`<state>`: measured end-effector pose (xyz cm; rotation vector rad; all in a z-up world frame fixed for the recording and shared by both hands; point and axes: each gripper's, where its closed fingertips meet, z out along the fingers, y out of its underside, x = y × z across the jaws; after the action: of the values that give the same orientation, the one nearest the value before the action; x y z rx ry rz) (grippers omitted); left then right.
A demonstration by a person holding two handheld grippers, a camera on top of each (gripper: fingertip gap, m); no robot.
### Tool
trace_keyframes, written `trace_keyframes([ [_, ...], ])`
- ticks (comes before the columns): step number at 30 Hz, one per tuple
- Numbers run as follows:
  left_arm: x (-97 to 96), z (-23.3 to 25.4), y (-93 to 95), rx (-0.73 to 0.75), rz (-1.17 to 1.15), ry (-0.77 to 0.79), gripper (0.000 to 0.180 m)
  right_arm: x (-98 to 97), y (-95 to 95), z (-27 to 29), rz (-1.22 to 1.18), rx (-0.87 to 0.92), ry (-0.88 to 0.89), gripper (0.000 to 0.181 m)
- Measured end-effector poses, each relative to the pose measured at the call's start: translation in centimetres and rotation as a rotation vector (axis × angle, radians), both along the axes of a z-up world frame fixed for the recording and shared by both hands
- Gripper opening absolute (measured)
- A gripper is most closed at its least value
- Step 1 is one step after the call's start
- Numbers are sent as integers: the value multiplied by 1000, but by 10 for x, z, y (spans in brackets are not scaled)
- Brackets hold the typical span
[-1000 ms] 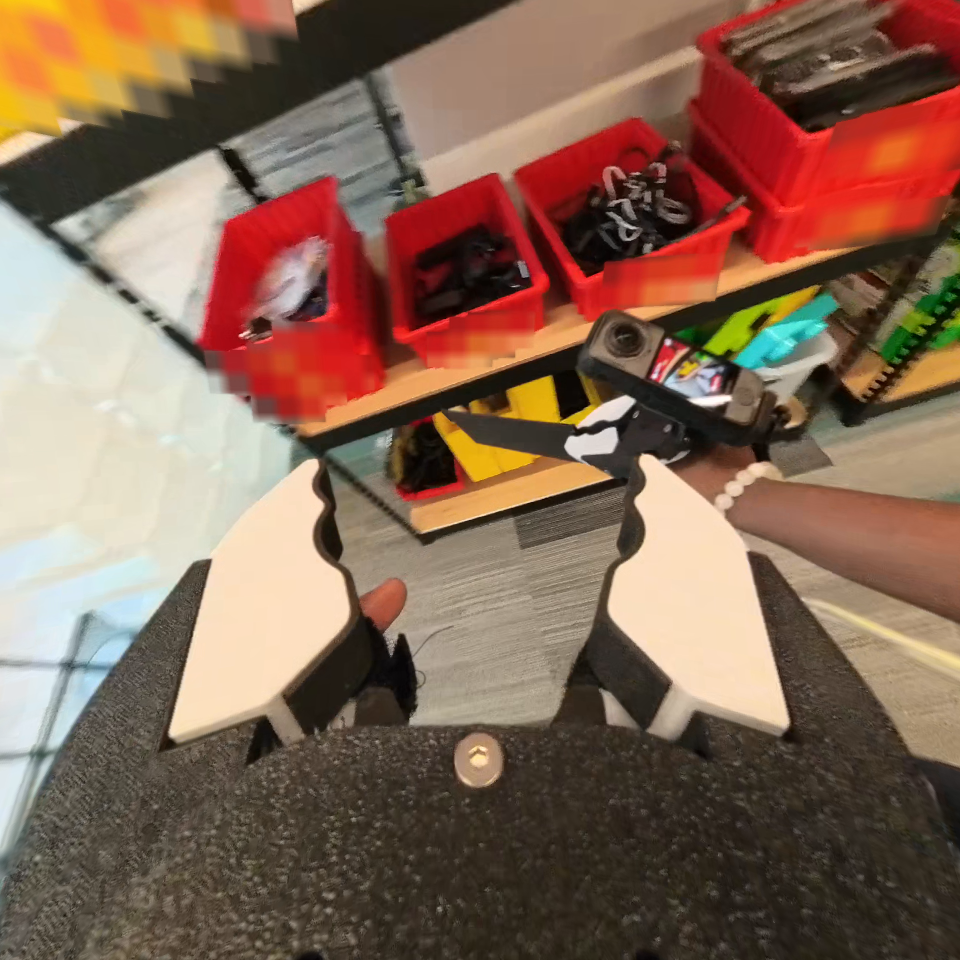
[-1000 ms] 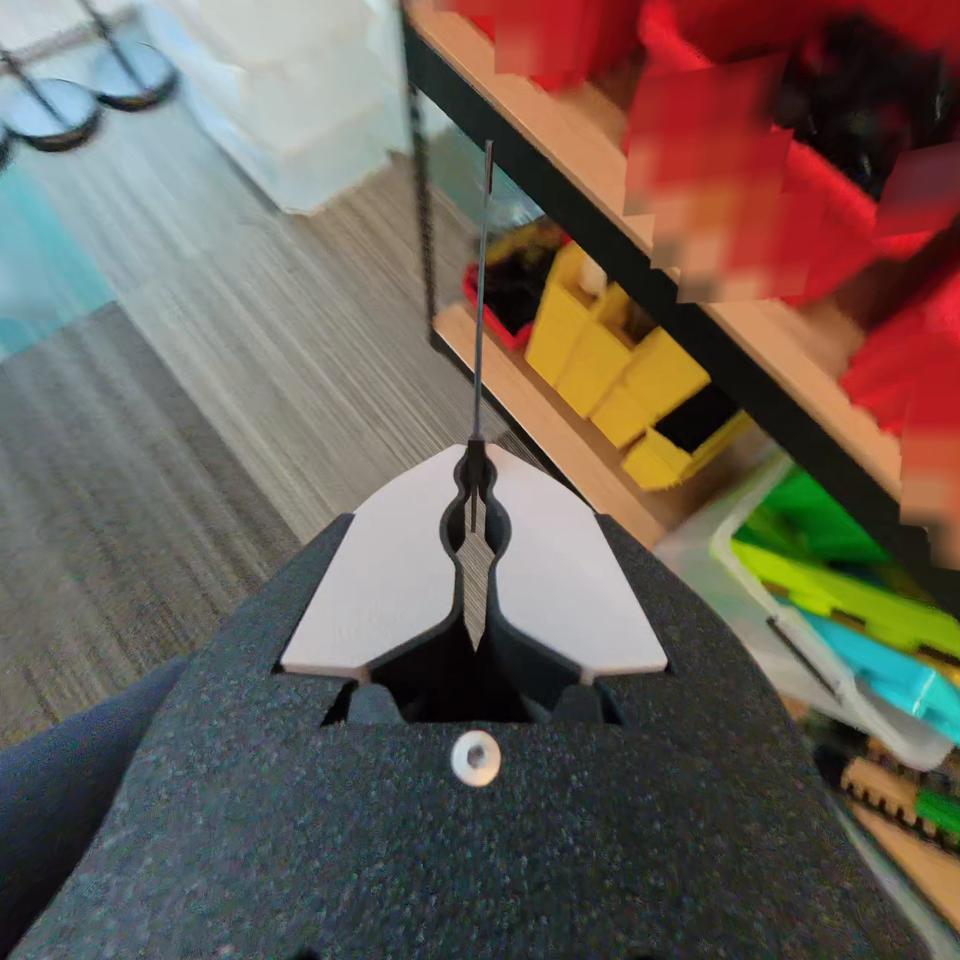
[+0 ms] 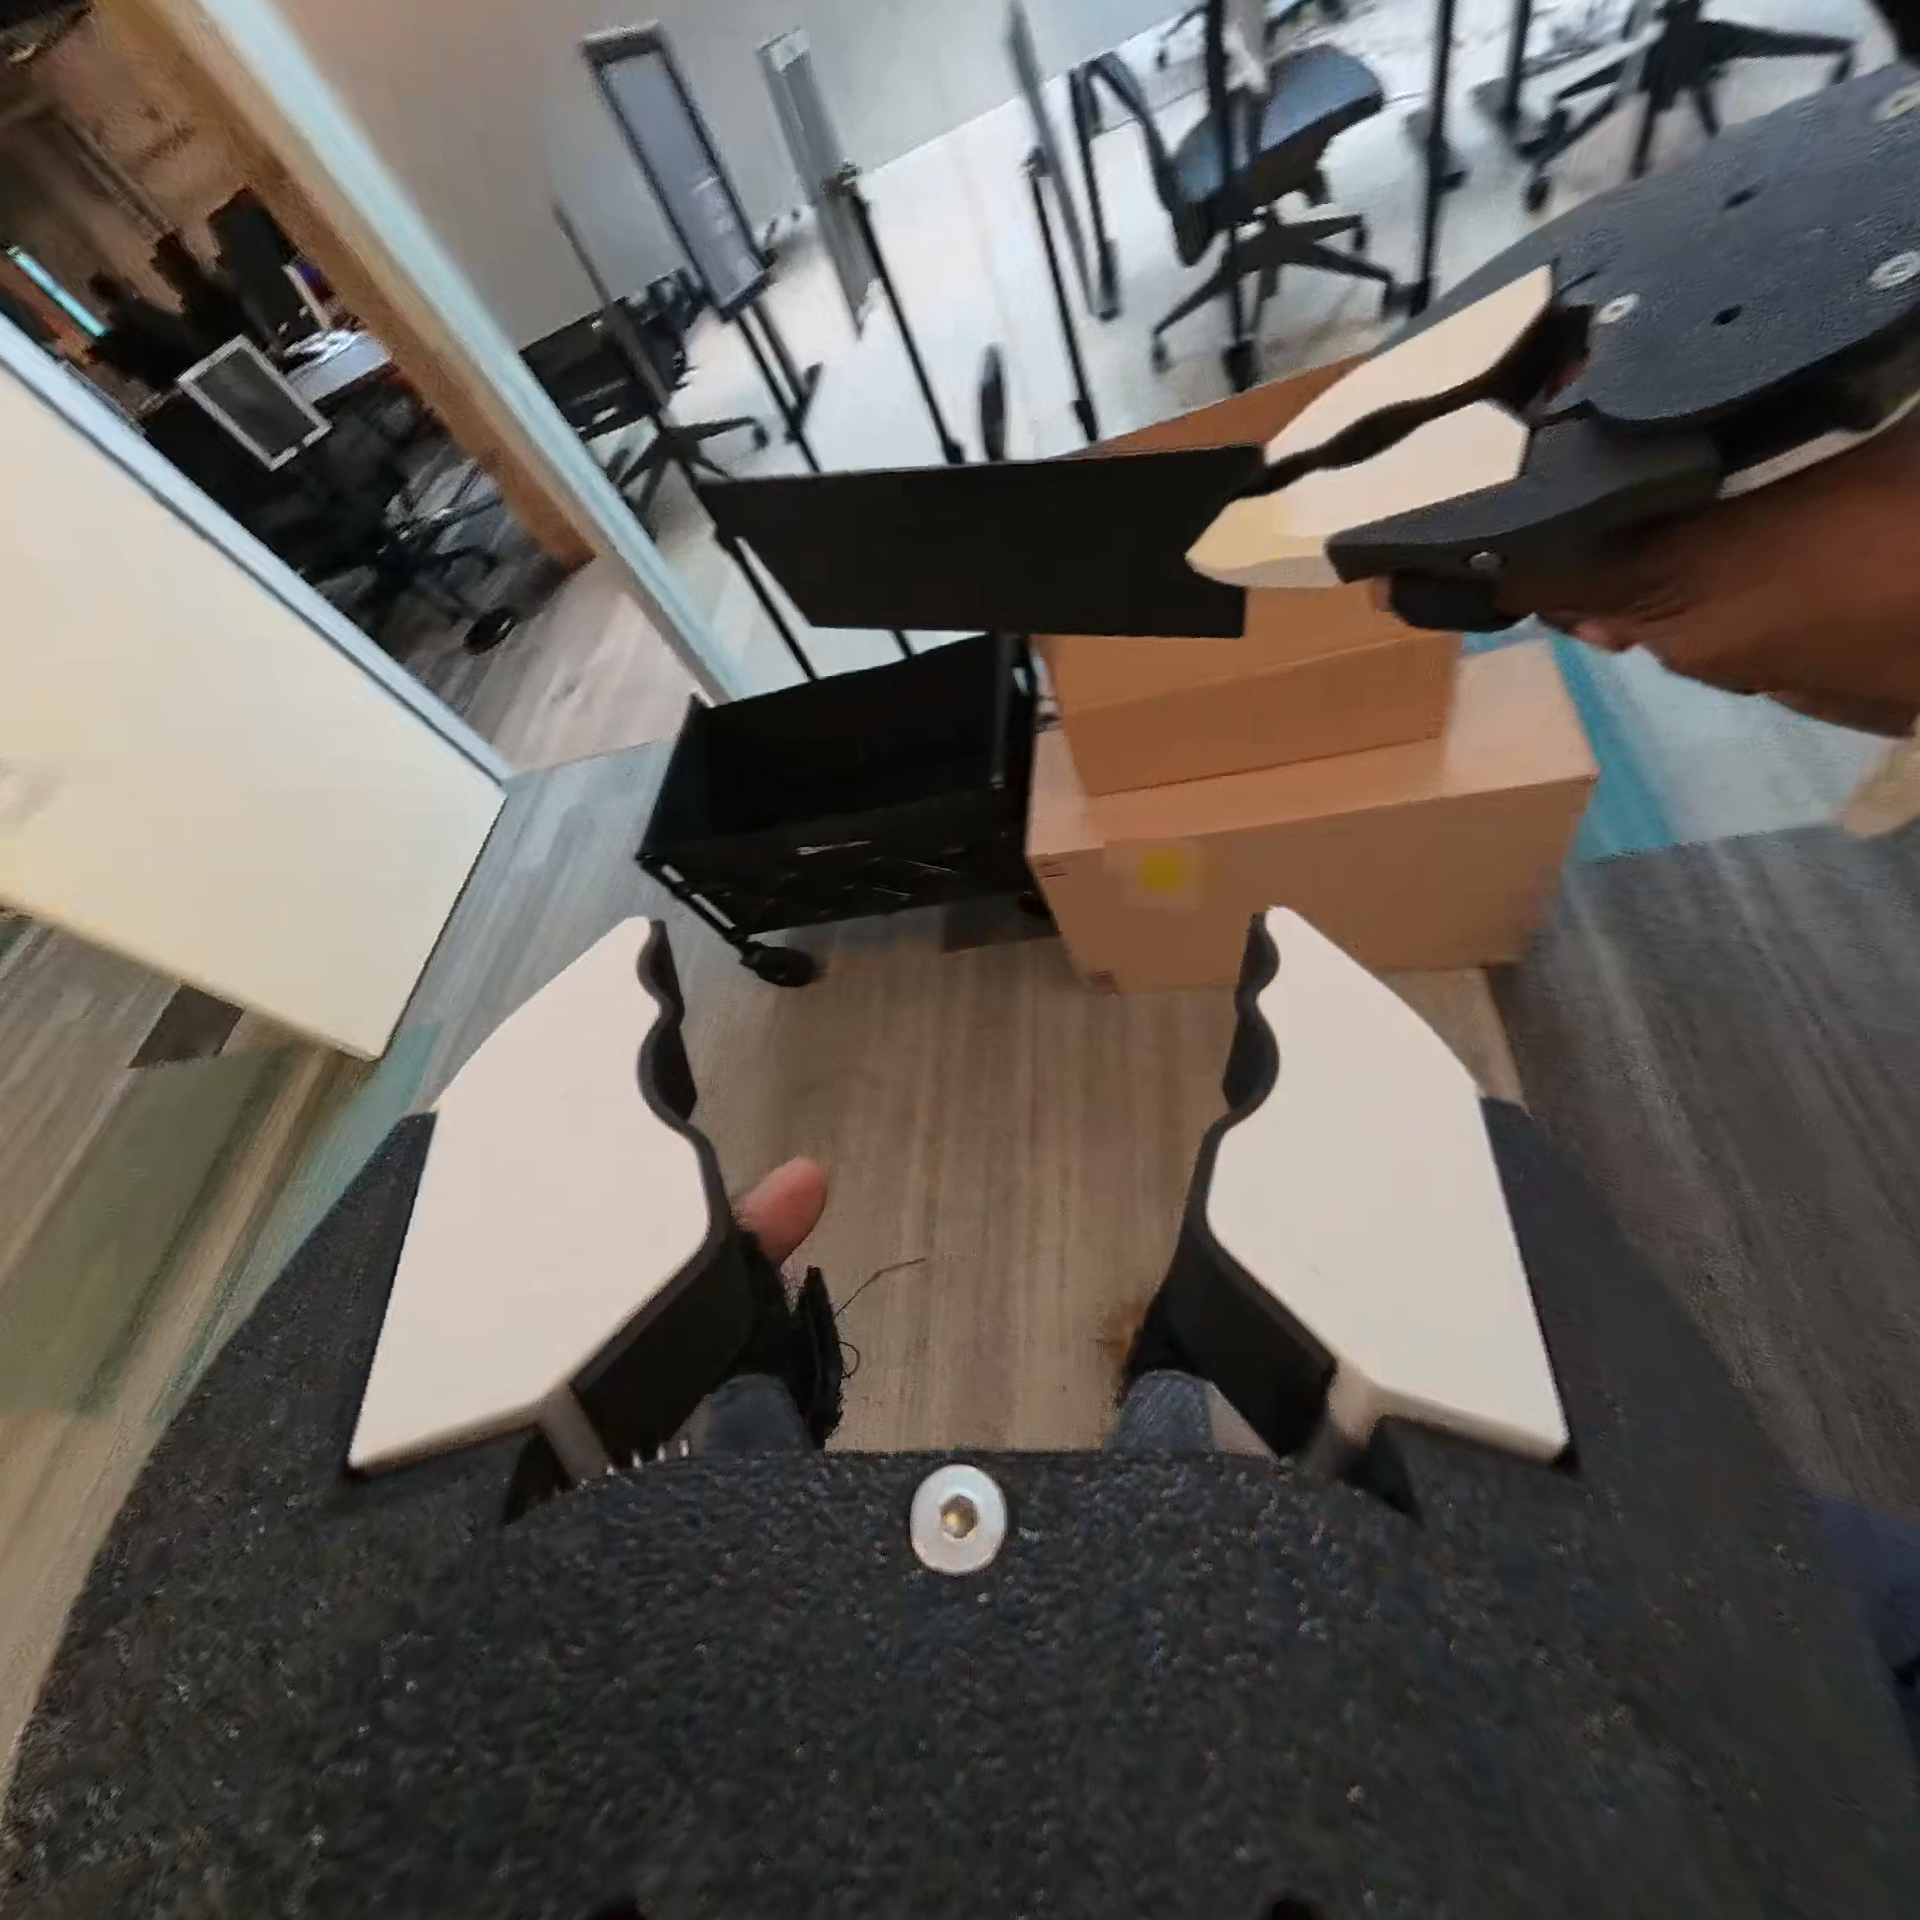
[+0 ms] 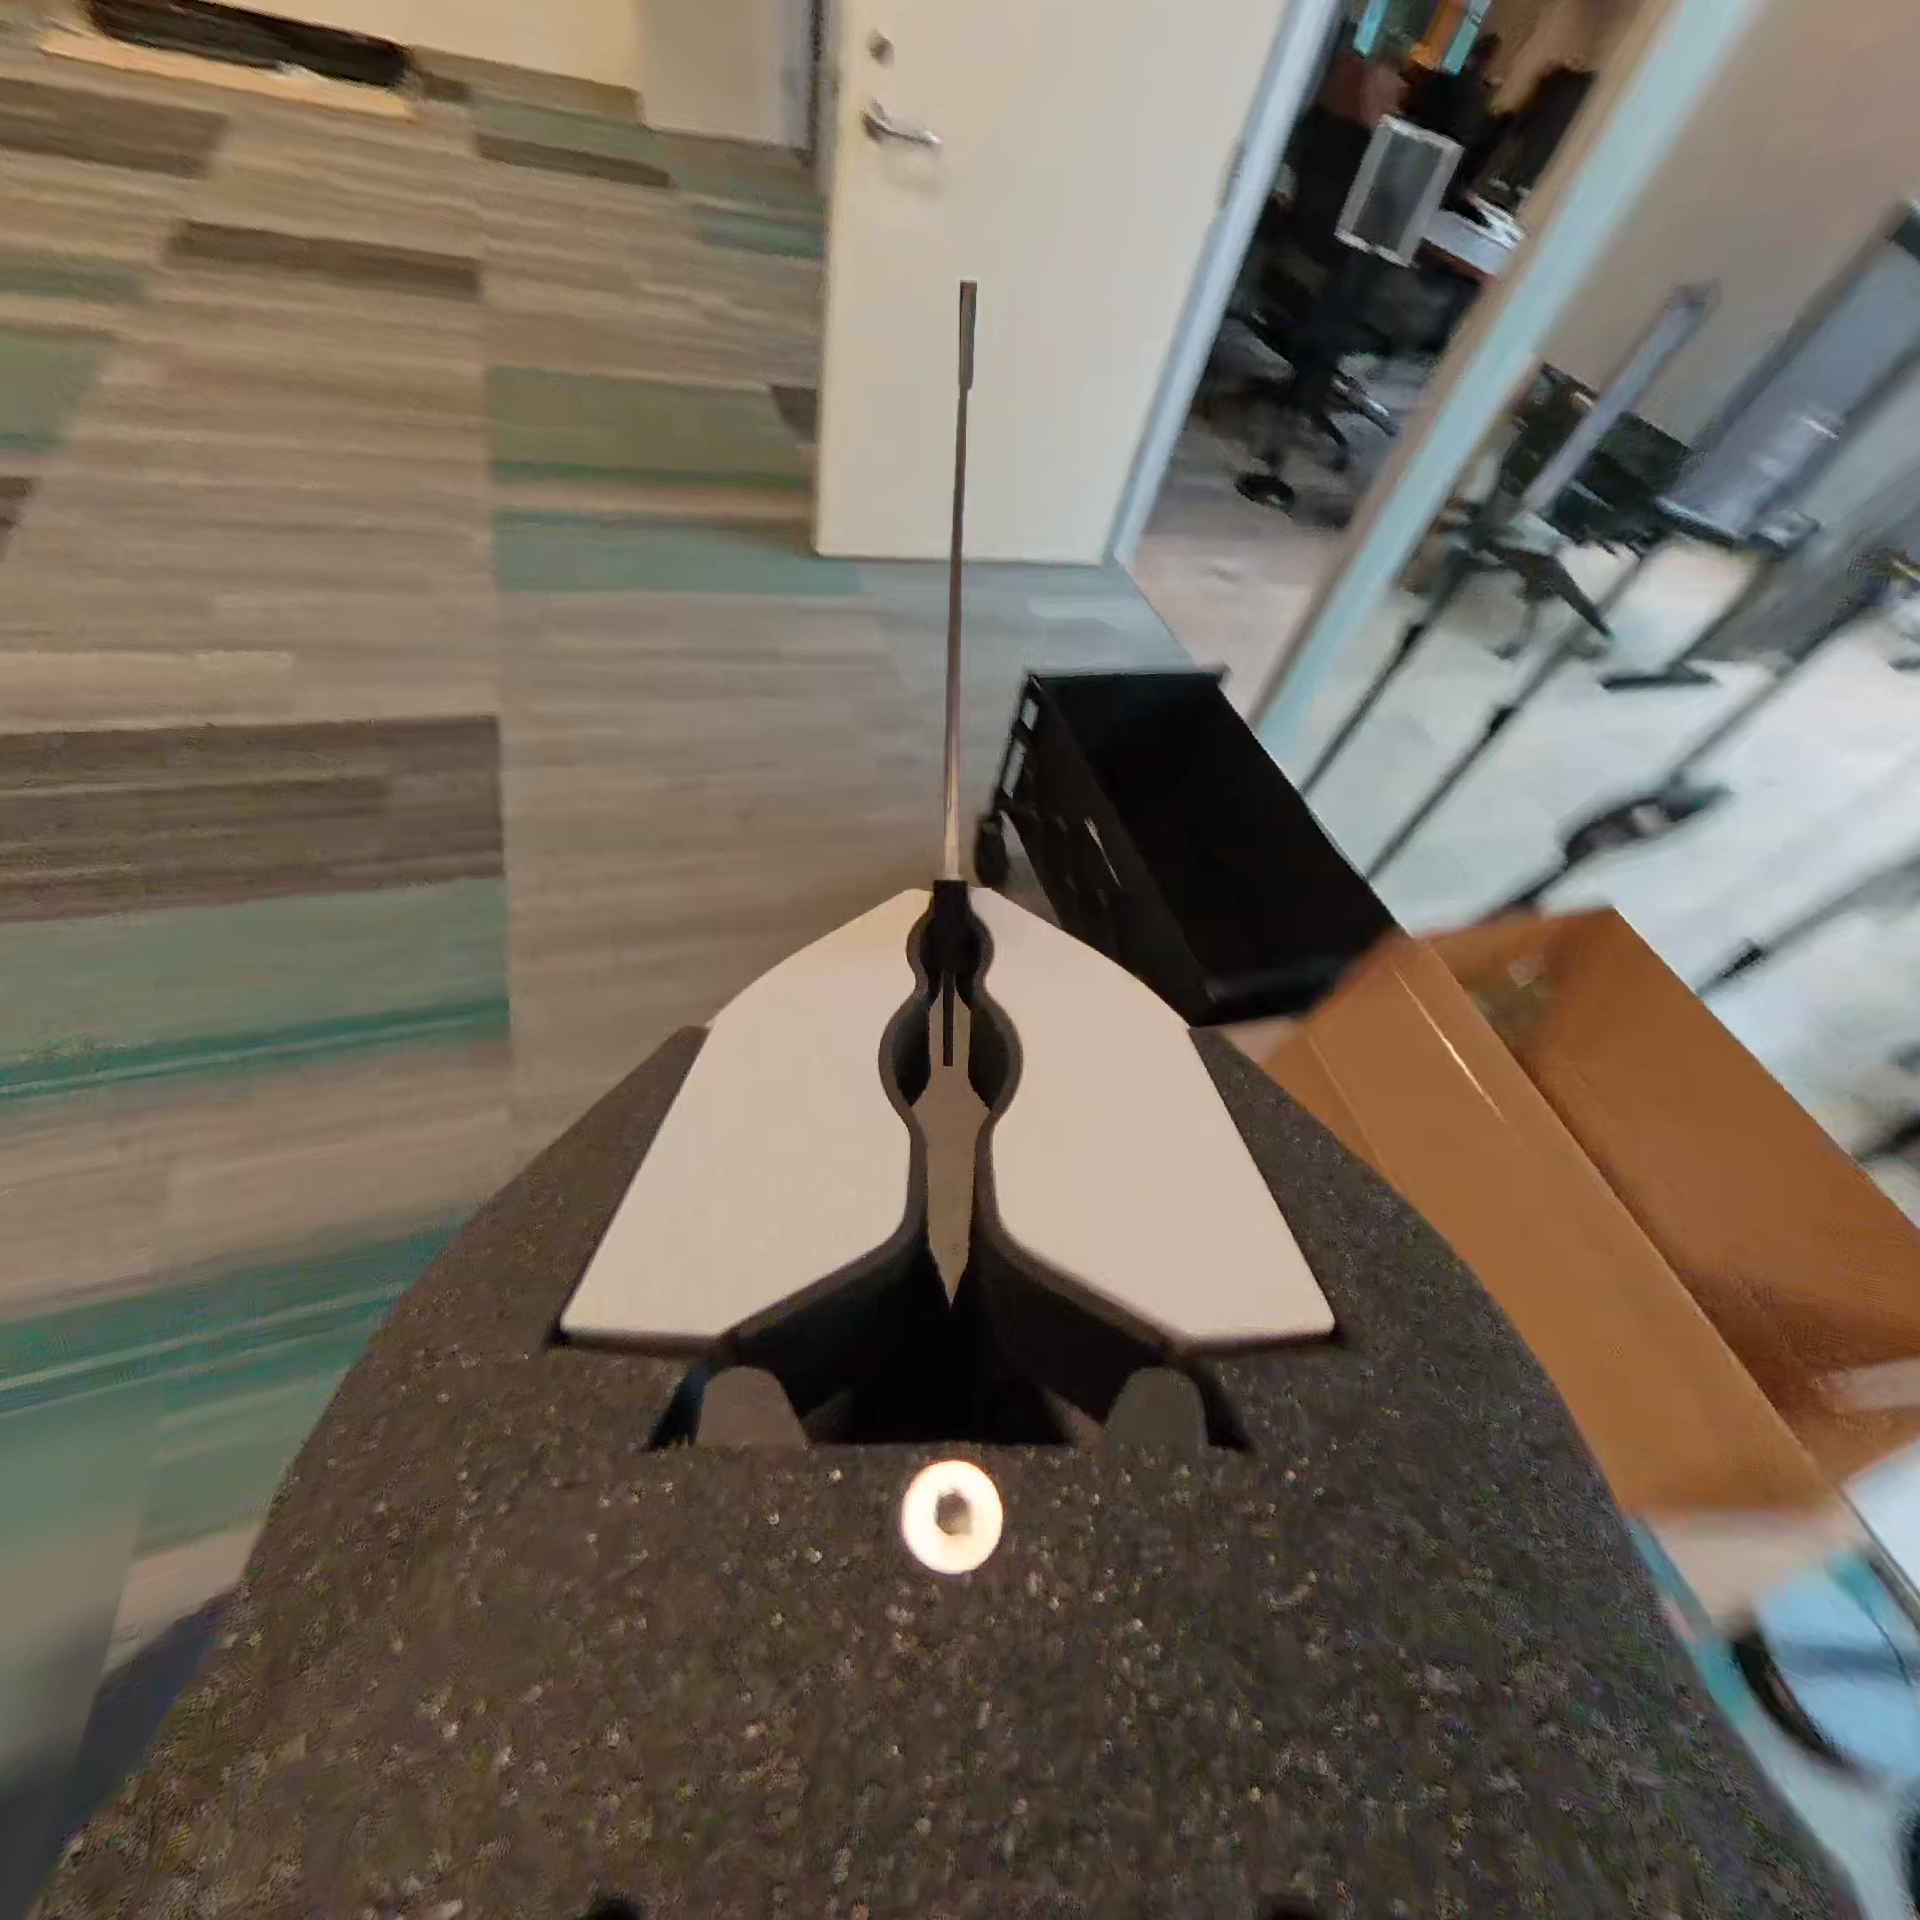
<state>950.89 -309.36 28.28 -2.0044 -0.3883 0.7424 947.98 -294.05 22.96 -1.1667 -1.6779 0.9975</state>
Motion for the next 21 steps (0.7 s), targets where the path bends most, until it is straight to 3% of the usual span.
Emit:
trace_keyframes([
  [7,-304,17,-34,-28,107,20,102,-337,-73,8,228,-83,22,0],
  [13,-538,17,-42,-11,119,-17,103,-597,-117,45,353,-27,45,1],
  [21,-844,17,3,19,-97,-11,103,-882,-88,31,213,6,-8,1],
])
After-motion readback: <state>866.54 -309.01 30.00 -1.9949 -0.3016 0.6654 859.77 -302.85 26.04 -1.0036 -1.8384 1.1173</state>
